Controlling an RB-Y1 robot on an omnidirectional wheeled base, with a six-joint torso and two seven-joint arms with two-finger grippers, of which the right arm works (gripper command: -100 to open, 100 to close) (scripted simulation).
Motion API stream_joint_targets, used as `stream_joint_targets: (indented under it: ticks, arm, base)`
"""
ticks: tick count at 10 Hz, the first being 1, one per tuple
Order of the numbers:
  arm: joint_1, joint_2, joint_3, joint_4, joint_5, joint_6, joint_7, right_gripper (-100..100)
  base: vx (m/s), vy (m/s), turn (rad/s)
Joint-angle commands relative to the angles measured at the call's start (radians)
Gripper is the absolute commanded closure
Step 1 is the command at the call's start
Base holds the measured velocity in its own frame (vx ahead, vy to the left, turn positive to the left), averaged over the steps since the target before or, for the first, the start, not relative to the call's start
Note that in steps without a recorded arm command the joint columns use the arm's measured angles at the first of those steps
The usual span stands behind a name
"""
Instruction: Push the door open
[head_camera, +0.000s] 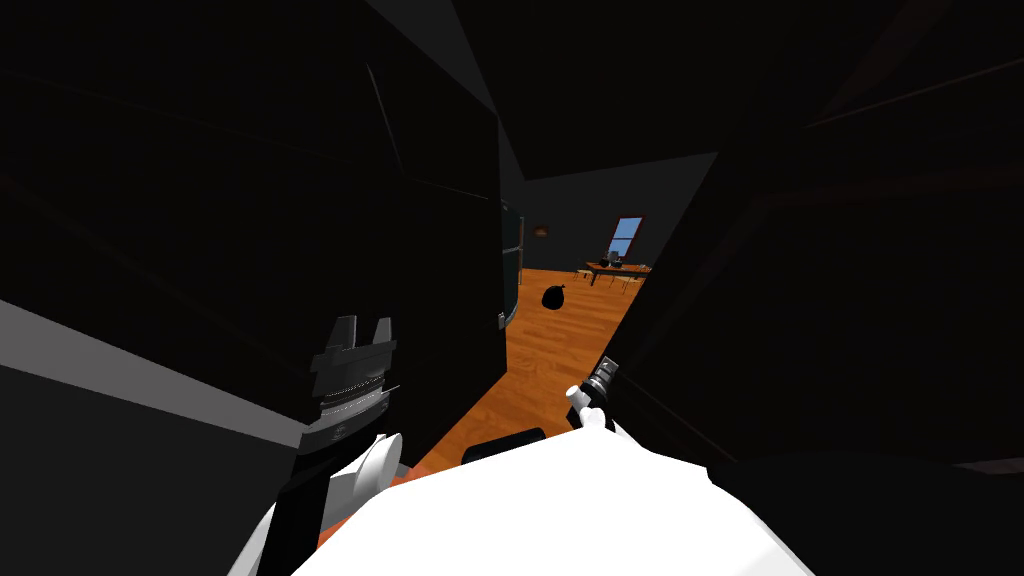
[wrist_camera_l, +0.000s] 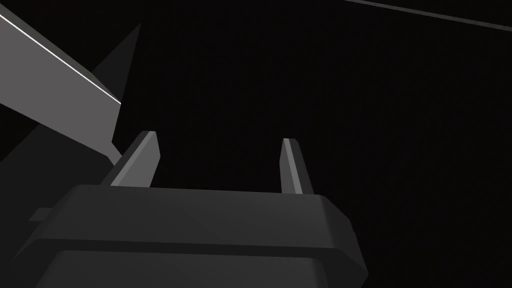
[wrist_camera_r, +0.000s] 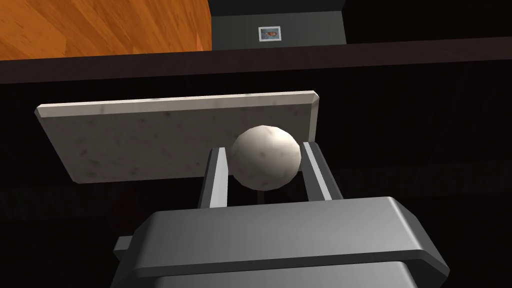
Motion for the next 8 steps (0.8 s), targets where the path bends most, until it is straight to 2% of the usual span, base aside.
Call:
stream_joint_targets:
  ticks: [1, 2, 3, 4, 5, 6, 7, 8]
  arm:
    - [0.009, 0.008, -0.002, -0.04, 0.0, 0.011, 0.005, 100]
    - [-0.002, 0.024, -0.035, -0.039, -0.016, -0.007, 0.028, 100]
    - [-0.008, 0.036, -0.054, -0.039, -0.025, -0.018, 0.042, 100]
    - [-0.013, 0.048, -0.07, -0.039, -0.033, -0.026, 0.053, 100]
    - [-0.013, 0.048, -0.07, -0.039, -0.033, -0.026, 0.053, 100]
    - [-0.018, 0.063, -0.085, -0.039, -0.041, -0.035, 0.064, 100]
    - [-0.013, 0.06, -0.078, -0.044, -0.037, -0.022, 0.059, 100]
    - [-0.016, 0.03, -0.103, -0.047, -0.049, -0.036, 0.07, 100]
  base:
    - [-0.008, -0.02, 0.006]
    - [0.05, -0.096, 0.047]
    - [0.098, -0.155, 0.064]
    - [0.129, -0.155, 0.041]
    - [0.088, -0.108, -0.006]
    - [0.056, -0.096, 0.005]
    - [0.026, -0.049, 0.003]
    - [0.055, -0.091, 0.026]
